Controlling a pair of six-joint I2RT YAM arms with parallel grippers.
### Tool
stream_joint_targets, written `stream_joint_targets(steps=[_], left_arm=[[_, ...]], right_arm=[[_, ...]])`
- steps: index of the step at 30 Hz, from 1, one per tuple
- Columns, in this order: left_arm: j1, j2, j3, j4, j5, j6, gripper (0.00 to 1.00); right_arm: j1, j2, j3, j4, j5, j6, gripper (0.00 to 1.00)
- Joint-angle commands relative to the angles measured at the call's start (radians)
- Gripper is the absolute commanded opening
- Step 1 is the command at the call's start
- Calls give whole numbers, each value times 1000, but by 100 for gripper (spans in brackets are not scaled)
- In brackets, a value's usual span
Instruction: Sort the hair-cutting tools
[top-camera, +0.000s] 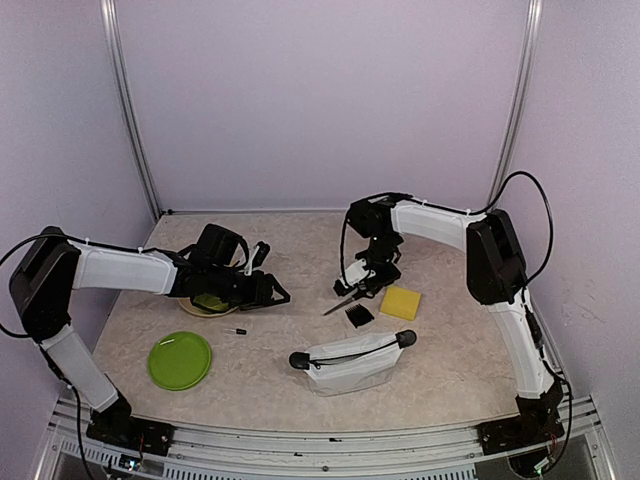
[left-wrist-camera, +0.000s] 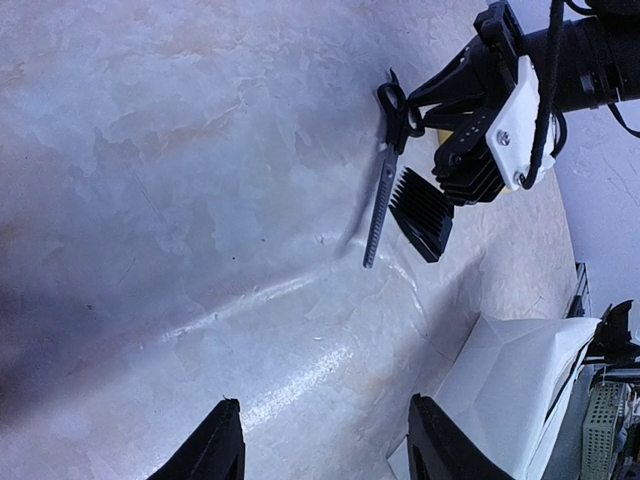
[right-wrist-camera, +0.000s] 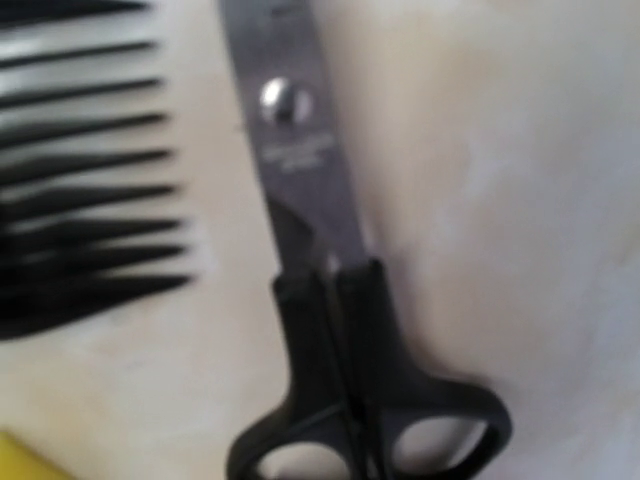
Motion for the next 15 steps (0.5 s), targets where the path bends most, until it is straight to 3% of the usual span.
stream_joint_targets(steps=[1,7,15], left_arm=[[-4,-13,-3,15,6,2,55],[-12,8,0,26,13,1,55],[-26,36,21,28,20,6,55]], right_arm=[[-8,16,15,-172,-23,91,23],[-22,-7,104,-225,-140,198,26],[-12,-155,-136,-77,-148,115,22]])
